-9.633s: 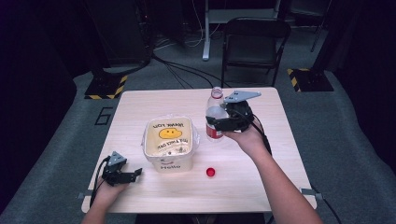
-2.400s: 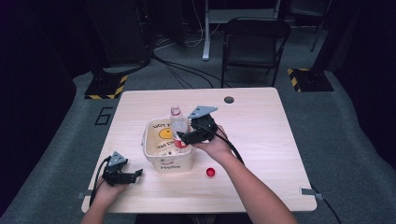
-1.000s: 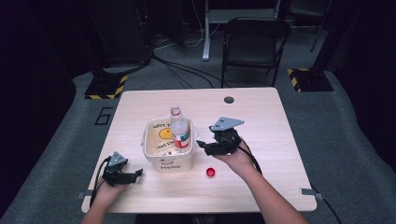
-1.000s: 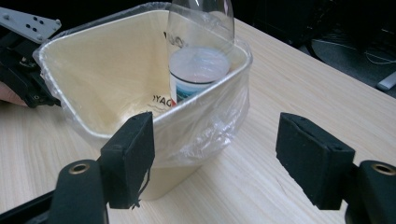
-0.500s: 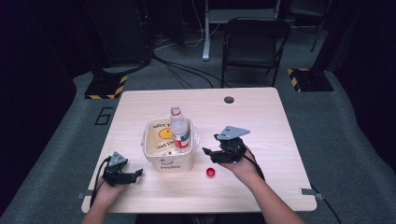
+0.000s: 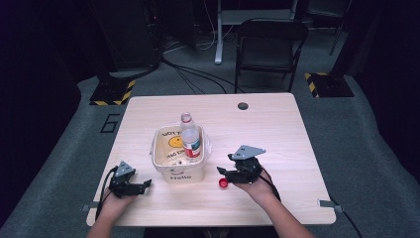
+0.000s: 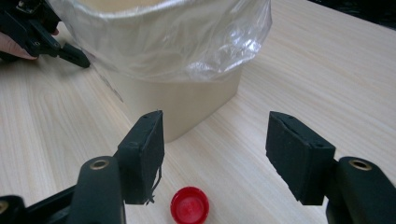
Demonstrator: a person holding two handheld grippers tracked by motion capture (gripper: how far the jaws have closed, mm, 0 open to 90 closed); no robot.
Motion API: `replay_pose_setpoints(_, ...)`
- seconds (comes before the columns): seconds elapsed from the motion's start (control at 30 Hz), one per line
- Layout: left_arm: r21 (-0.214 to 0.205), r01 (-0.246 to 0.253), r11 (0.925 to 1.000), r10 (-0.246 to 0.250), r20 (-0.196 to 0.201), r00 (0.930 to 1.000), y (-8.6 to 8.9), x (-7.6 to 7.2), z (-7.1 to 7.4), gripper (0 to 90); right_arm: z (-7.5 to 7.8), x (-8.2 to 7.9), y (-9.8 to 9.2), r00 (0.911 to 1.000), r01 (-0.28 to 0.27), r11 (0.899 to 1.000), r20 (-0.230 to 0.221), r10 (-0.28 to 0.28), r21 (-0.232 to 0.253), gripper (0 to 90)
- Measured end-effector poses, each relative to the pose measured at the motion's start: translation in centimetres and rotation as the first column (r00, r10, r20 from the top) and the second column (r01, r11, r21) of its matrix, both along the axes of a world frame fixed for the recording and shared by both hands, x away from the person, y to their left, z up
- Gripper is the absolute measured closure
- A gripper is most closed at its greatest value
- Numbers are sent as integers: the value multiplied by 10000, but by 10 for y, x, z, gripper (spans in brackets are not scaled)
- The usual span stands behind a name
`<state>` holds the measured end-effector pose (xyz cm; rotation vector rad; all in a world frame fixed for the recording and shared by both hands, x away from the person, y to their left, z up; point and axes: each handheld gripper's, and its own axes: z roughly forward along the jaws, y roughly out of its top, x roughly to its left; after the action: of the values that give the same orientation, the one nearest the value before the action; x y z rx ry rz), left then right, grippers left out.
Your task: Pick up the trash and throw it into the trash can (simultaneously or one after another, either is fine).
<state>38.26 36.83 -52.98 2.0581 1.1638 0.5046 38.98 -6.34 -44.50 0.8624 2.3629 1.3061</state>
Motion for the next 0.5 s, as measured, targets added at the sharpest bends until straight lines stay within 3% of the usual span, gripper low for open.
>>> replay_pose_setpoints(0.5,27,32,10000,-32,-2,10000,0,0,0,140,-32,-9,-4,9984,142,9999,-554,-146,-80,356)
